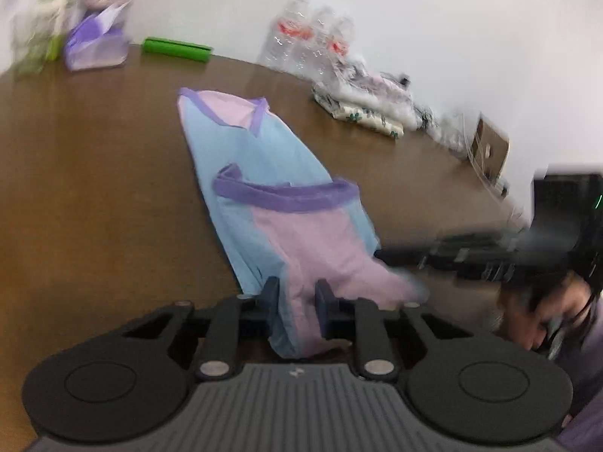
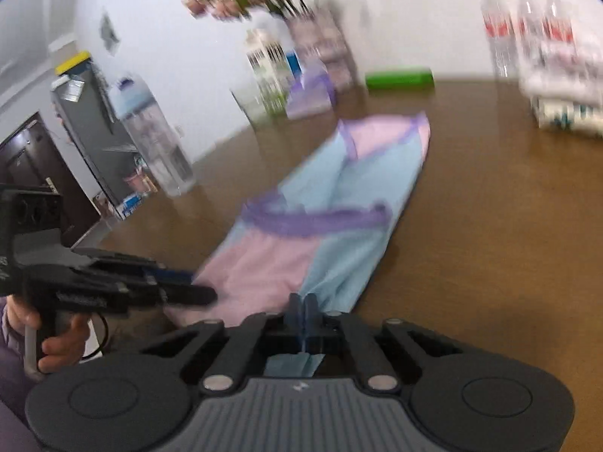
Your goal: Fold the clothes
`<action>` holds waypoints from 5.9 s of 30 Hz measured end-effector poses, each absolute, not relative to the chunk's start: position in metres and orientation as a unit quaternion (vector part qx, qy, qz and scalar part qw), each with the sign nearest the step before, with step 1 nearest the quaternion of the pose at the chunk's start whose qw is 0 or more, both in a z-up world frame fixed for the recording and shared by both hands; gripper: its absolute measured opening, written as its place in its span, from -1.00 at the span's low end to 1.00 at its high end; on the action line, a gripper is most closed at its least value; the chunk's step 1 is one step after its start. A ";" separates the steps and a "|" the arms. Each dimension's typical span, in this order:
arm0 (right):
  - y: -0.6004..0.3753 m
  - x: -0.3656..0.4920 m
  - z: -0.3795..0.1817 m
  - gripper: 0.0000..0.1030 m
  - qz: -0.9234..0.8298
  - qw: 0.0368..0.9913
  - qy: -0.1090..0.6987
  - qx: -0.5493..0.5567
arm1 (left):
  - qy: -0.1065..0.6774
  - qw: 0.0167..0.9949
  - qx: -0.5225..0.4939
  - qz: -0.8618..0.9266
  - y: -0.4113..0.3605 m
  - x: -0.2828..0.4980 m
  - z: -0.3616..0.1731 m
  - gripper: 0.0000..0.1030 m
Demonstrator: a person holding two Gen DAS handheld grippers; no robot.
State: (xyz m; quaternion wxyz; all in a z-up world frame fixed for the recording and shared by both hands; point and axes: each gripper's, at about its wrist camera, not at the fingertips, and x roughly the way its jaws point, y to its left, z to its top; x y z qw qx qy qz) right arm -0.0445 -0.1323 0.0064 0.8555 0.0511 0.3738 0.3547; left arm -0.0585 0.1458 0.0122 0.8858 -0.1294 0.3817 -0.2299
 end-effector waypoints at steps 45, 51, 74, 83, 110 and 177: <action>-0.161 -0.156 0.037 -0.50 0.444 0.862 0.237 -0.061 | 0.259 0.933 -0.001 -0.248 0.129 -0.200 0.036 -0.10; -0.107 -0.182 0.024 -0.25 0.527 0.788 0.183 -0.261 | 0.237 0.918 0.148 -0.282 0.104 -0.214 0.035 0.22; -0.105 -0.182 0.027 -0.11 0.575 0.744 0.161 -0.299 | 0.243 0.833 0.278 -0.413 0.106 -0.177 0.035 -0.72; -0.117 -0.153 0.039 -0.86 0.598 0.739 0.203 -0.234 | 0.280 0.819 0.214 -0.453 0.123 -0.162 0.049 -0.71; -0.135 -0.007 0.017 -0.36 0.391 0.808 0.423 0.122 | 0.281 0.933 -0.136 -0.179 0.146 -0.072 0.040 -0.41; -0.087 0.102 0.031 -0.94 0.299 0.872 0.387 0.005 | 0.391 0.917 -0.040 -0.070 0.149 0.089 0.025 -0.94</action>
